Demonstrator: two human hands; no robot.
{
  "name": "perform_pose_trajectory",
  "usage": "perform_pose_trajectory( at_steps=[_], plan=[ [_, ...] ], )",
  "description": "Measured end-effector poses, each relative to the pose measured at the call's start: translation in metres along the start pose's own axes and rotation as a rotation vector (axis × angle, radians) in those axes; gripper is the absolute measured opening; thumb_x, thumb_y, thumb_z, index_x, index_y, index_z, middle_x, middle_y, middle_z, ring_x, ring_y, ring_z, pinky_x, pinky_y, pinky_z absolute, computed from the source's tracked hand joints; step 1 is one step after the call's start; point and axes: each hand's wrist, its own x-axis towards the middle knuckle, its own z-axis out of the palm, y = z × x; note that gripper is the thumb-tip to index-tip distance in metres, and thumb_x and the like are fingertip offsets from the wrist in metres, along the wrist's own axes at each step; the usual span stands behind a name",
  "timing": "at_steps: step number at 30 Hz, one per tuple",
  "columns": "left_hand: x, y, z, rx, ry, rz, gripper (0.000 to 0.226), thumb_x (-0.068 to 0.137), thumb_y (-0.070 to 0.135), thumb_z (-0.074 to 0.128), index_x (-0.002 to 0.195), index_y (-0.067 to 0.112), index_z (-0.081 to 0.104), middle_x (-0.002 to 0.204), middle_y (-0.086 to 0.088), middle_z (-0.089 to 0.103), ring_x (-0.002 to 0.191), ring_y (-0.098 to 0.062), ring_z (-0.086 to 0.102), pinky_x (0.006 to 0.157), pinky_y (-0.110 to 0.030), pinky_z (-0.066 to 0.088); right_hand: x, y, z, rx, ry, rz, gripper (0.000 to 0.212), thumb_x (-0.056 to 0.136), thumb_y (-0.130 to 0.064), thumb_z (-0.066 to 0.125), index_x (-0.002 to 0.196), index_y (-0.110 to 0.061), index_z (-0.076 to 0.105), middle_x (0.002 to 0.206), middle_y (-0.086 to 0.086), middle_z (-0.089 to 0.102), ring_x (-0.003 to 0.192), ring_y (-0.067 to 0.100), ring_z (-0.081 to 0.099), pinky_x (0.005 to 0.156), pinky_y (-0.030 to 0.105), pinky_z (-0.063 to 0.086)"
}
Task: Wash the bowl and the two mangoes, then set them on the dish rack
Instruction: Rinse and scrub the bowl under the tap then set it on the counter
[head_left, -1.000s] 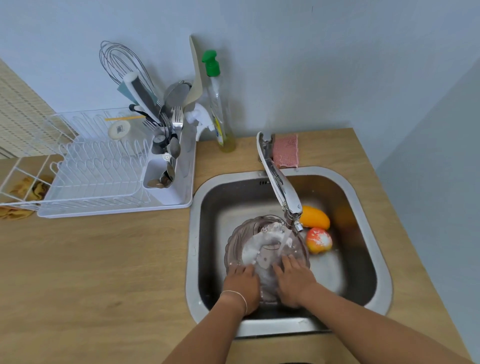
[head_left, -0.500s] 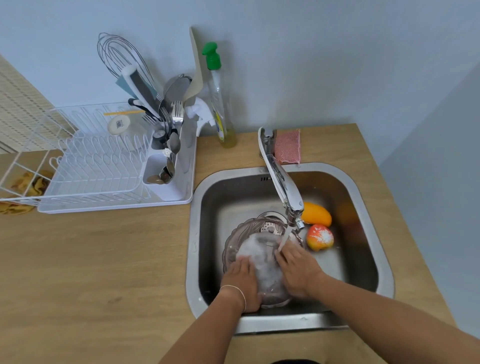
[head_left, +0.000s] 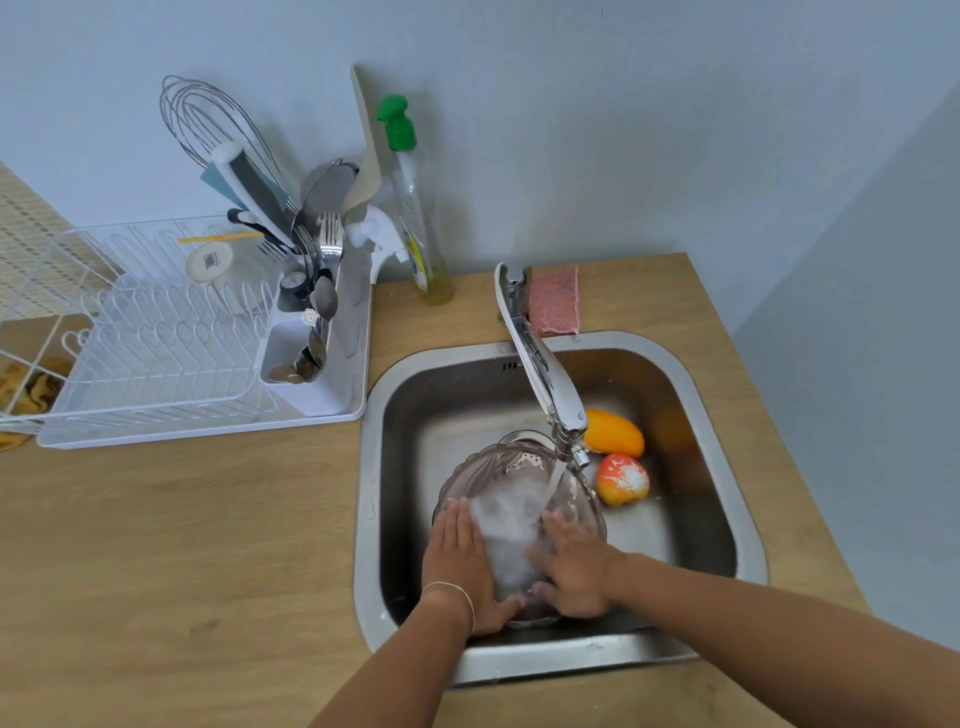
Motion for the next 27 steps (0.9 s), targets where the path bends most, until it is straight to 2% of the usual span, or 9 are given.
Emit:
perform_pose_trajectory(
  at_steps=[4,6,9,13,17,18,20,22,27],
  plan=[
    [0.0,0.002,0.001,-0.115,-0.06,0.128,0.101,0.088,0.072,0.029,0.154,-0.001,0.005,0.161,-0.029,0.003,0.149,-0.041,-0.002,0.121,-0.05,0.0,0.014,0.02,-0.011,-0.142,0.235,0.016,0.072,0.097,-0.041,0.04,0.155,-0.003,0.021,0.158,0.032,0.024,0.148,0.049,0.016,0.121,0.059,0.014],
    [0.0,0.003,0.002,-0.137,-0.076,0.125,0.099,0.089,0.07,0.031,0.154,0.0,0.003,0.162,-0.027,0.001,0.149,-0.04,-0.001,0.121,-0.048,0.002,0.016,0.028,-0.011,-0.175,0.26,0.071,0.065,0.101,-0.032,0.03,0.155,0.001,0.019,0.16,0.032,0.02,0.149,0.049,0.011,0.123,0.055,0.009],
    [-0.001,0.003,0.003,-0.099,-0.092,0.076,0.103,0.089,0.072,0.027,0.153,-0.003,-0.005,0.162,-0.025,-0.006,0.15,-0.037,-0.007,0.122,-0.046,-0.002,0.013,0.012,0.002,-0.107,0.211,0.105,0.088,0.09,-0.055,0.016,0.152,0.006,0.023,0.161,0.033,0.014,0.15,0.051,-0.002,0.122,0.058,-0.003],
    [-0.002,0.002,0.003,-0.097,-0.11,0.086,0.097,0.092,0.068,0.025,0.153,-0.003,-0.001,0.162,-0.025,-0.006,0.151,-0.035,-0.007,0.122,-0.045,-0.004,0.005,-0.025,0.015,0.052,0.039,0.08,0.07,0.098,-0.048,0.034,0.151,-0.003,0.03,0.162,0.033,0.001,0.151,0.046,-0.004,0.122,0.053,-0.001],
    [-0.003,-0.001,0.003,-0.099,-0.129,0.061,0.1,0.09,0.07,0.027,0.153,-0.003,0.001,0.162,-0.025,-0.003,0.151,-0.036,-0.006,0.121,-0.045,-0.004,0.01,0.006,0.0,-0.208,0.212,0.04,0.075,0.082,-0.044,0.027,0.133,0.0,0.059,0.14,0.029,0.054,0.136,0.046,0.045,0.117,0.055,0.019],
    [-0.003,-0.001,0.003,-0.093,-0.127,0.051,0.101,0.089,0.071,0.027,0.153,-0.003,0.001,0.162,-0.025,-0.002,0.15,-0.036,-0.005,0.121,-0.045,-0.004,0.01,0.017,-0.001,-0.271,0.241,0.067,0.068,0.086,-0.039,0.031,0.133,0.0,0.06,0.14,0.027,0.057,0.135,0.044,0.048,0.116,0.054,0.018],
    [-0.004,-0.001,0.002,-0.062,-0.107,0.03,0.104,0.088,0.073,0.025,0.153,-0.003,-0.002,0.162,-0.025,-0.006,0.15,-0.037,-0.008,0.121,-0.047,-0.005,0.005,0.032,-0.002,-0.302,0.326,0.064,0.062,0.099,-0.031,0.031,0.15,0.003,0.034,0.159,0.025,0.029,0.15,0.041,0.021,0.124,0.053,0.009],
    [-0.004,-0.002,0.003,-0.014,-0.066,0.001,0.108,0.086,0.075,0.023,0.151,-0.006,-0.009,0.16,-0.027,-0.014,0.149,-0.039,-0.014,0.121,-0.048,-0.008,-0.002,0.024,0.006,-0.23,0.241,0.092,0.065,0.103,-0.034,0.028,0.154,0.005,0.018,0.164,0.025,0.011,0.153,0.041,0.003,0.124,0.052,0.002],
    [-0.003,-0.001,0.003,-0.022,-0.045,0.059,0.097,0.091,0.066,0.026,0.153,-0.005,0.004,0.16,-0.03,-0.003,0.149,-0.042,-0.009,0.118,-0.055,-0.006,-0.016,-0.006,0.001,-0.191,0.095,-0.11,0.05,0.1,-0.037,0.04,0.138,-0.005,0.05,0.153,0.031,0.029,0.146,0.044,0.021,0.123,0.049,0.011]
  ],
)
